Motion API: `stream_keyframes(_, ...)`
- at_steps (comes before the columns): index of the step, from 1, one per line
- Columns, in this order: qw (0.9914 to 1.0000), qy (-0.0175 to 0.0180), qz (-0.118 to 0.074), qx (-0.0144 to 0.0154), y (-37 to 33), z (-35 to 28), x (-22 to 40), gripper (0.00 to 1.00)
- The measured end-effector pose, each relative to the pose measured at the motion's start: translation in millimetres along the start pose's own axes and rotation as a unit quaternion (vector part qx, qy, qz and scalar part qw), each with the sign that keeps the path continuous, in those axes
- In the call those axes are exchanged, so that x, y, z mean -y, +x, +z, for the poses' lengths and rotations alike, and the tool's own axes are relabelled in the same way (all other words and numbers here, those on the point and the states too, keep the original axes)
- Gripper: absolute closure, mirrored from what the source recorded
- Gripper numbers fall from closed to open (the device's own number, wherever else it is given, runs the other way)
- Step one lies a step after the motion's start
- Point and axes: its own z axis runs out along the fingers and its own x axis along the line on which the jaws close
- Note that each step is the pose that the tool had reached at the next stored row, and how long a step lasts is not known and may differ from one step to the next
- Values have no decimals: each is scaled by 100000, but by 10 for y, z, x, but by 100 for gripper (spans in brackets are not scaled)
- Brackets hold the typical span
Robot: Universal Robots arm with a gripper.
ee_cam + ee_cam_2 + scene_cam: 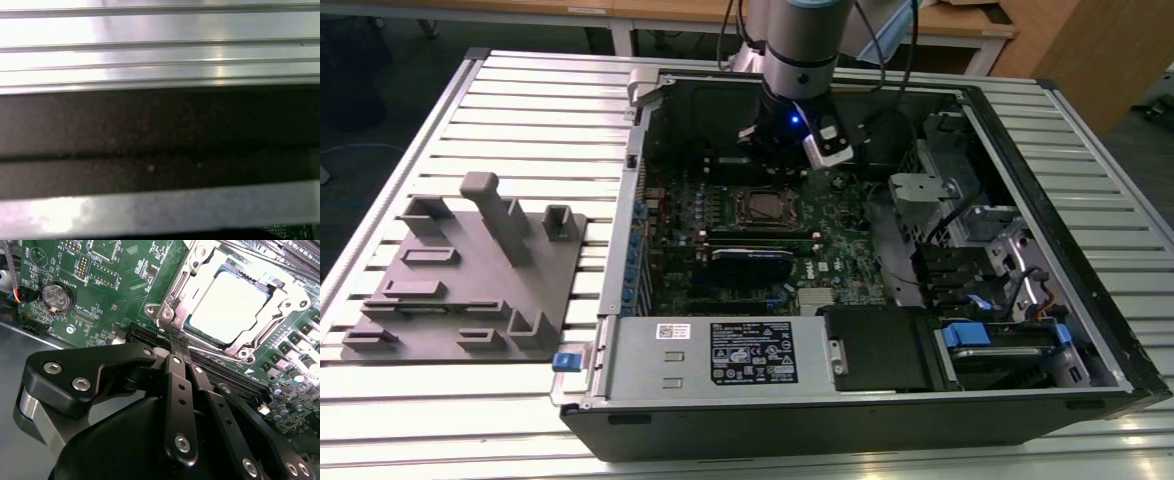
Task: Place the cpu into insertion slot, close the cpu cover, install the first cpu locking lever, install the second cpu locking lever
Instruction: 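Install the first cpu locking lever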
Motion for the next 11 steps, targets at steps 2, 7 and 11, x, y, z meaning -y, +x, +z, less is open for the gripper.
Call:
stream_keyframes(2,100000,10,100,14,0,9,1,89)
stream_keyframes(7,100000,36,269,10,0,20,3,89)
stream_keyframes(11,99999,31,364,20,0,21,2,89)
